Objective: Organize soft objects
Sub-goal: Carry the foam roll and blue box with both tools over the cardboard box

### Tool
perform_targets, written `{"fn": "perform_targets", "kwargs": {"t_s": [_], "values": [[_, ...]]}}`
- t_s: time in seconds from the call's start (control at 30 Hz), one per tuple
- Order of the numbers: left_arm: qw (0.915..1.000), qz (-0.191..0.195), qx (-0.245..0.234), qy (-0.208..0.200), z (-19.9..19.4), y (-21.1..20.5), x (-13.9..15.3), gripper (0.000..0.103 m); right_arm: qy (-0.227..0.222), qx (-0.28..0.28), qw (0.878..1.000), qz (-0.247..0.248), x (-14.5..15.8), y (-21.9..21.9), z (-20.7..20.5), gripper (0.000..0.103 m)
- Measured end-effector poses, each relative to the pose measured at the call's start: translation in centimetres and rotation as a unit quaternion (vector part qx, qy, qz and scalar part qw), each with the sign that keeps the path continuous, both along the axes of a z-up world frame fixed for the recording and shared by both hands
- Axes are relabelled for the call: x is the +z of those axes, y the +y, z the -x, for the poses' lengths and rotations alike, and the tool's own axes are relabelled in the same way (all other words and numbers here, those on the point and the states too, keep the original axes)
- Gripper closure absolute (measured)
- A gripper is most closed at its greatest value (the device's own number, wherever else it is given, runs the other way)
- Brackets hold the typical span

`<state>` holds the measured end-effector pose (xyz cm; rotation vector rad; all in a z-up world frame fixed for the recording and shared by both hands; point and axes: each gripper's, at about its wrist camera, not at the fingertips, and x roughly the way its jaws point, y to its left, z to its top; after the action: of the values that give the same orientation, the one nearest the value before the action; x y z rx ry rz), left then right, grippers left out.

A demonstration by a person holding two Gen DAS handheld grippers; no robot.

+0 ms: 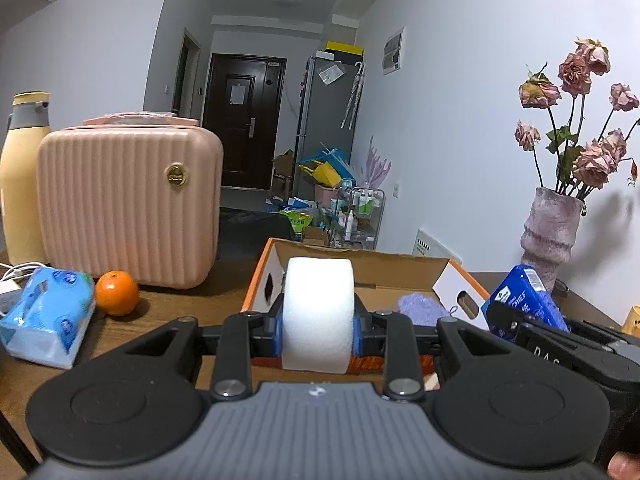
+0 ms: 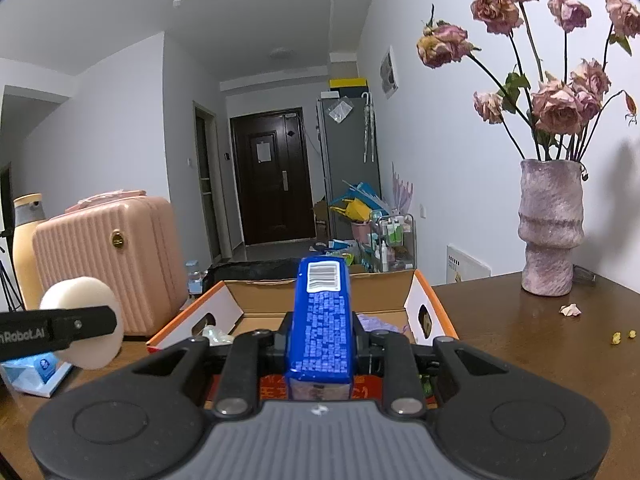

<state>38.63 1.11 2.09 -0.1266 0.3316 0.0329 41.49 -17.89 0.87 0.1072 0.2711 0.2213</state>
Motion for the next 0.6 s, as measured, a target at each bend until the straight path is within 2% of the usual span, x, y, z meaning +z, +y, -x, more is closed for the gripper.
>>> {"fn": "perform_targets", "kwargs": {"t_s": [0.6], "values": [[1.0,0.004,-0.002,-0.007,-6.3,-1.4,0.1,0.073,0.024,-0.005,1.0,0.017,1.0,-0.3,-5.9,0.08]]}}
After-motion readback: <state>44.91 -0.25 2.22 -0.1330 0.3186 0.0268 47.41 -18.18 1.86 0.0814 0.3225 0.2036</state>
